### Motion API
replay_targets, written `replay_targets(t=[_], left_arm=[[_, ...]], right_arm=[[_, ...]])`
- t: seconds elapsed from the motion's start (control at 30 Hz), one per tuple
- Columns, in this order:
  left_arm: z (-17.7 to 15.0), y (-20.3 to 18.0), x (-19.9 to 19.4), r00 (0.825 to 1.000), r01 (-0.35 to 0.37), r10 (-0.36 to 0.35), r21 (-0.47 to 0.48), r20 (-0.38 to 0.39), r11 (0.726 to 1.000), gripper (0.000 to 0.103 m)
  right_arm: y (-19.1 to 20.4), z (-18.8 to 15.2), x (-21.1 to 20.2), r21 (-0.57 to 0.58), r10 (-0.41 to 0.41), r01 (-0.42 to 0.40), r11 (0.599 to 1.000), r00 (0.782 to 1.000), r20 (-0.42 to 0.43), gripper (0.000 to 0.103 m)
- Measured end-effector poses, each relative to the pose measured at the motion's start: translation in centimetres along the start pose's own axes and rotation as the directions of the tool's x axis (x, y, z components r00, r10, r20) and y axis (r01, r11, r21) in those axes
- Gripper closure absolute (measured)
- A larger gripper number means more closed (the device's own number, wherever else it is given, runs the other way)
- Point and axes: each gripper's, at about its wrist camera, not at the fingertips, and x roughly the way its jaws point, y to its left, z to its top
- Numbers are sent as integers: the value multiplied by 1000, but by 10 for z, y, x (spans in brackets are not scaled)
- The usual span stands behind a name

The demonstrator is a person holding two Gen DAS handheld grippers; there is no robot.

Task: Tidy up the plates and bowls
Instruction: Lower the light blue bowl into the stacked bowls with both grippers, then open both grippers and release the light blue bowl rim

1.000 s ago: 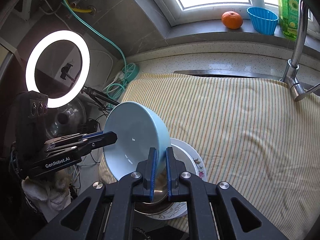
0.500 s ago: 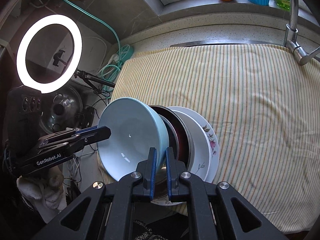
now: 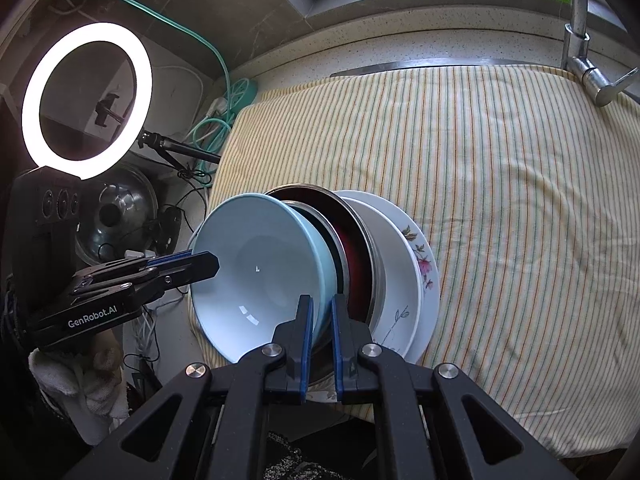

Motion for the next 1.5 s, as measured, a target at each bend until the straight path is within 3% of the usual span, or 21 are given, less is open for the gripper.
replay_targets(t=[0.53,1.07,1.3,1.5], left_arm=[[2,-1,-1,1000,18,-18,20,-1,1000,92],[-8,0,-27,997,17,-20,32,80,999,92],[-22,1,-40,987,-32,20,73,162,997,88],[-44,4,-50,963,-100,76,79,260,992,88]], right_arm=[[-1,-6,-4,31,10,-10,999,1000,-12,92],[14,-17,-22,6,-38,37,999,996,79,92],[25,-33,-40,-13,-88,92,996,981,174,92],[38,-55,-55,-42,-154,173,984,944,292,84]])
